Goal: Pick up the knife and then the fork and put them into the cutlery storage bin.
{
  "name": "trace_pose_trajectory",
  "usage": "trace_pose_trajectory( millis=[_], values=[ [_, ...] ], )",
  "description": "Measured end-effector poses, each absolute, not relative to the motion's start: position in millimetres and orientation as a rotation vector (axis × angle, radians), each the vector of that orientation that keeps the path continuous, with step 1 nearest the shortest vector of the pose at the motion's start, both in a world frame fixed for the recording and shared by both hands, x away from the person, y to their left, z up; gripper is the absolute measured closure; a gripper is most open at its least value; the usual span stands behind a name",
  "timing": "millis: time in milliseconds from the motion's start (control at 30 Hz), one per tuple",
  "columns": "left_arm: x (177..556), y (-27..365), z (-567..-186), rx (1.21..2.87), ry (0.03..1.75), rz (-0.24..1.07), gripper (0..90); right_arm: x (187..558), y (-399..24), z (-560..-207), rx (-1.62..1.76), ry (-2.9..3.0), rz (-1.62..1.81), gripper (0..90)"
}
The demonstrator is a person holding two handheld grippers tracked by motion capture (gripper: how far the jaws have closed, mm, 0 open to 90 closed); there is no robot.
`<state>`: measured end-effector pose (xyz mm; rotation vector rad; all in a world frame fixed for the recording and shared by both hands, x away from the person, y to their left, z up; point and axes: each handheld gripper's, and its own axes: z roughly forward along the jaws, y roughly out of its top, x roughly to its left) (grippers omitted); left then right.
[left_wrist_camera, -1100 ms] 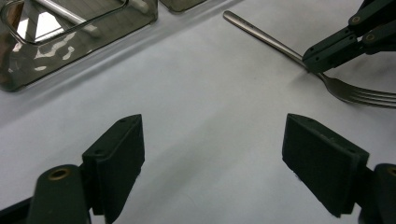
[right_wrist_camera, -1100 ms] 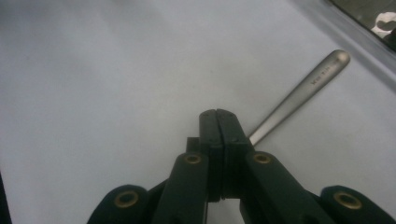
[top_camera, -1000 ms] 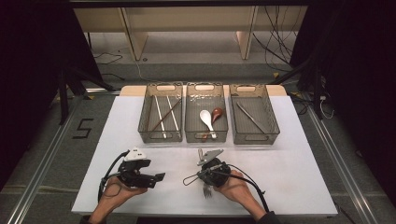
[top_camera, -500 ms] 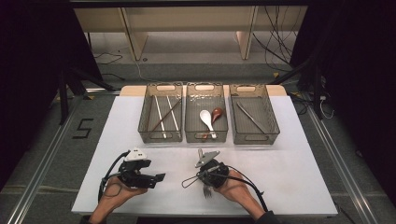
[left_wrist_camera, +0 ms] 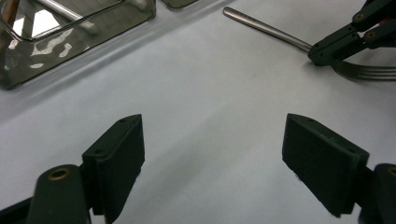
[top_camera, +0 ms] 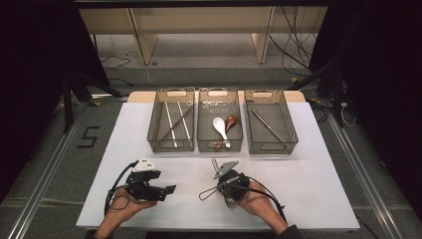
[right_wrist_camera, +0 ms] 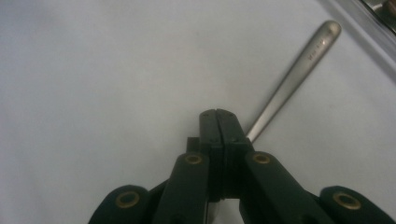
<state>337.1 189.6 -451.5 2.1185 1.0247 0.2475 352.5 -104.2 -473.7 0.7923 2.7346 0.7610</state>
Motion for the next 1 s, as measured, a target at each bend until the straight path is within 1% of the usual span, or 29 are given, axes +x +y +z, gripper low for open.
trace_pose_trajectory(
  millis=[267,433,767,867,900,933,967,1000],
  values=[
    [337,189,-451,2.119,1.026,0.243,20.6,352,-134,-472,0.845,2.728,0.724,90.0],
    [337,188,-451,2.120,1.024,0.244,20.6,358,-149,-470,0.887,2.694,0.686,90.0],
    [337,189,-451,2.115,1.020,0.250,20.6,363,-155,-467,0.912,2.697,0.650,90.0],
    [336,189,-450,2.101,1.023,0.252,20.6,368,-162,-458,0.949,2.667,0.706,90.0],
    [336,189,-450,2.097,1.020,0.254,20.6,369,-164,-456,0.956,2.654,0.718,86.1],
    [336,189,-449,2.097,1.013,0.256,20.6,371,-166,-453,0.968,2.654,0.726,78.6],
    [336,189,-449,2.092,1.012,0.258,20.5,374,-167,-450,0.995,2.657,0.727,73.5],
    [336,189,-449,2.090,1.011,0.258,20.5,376,-167,-449,1.000,2.657,0.725,73.2]
  ],
)
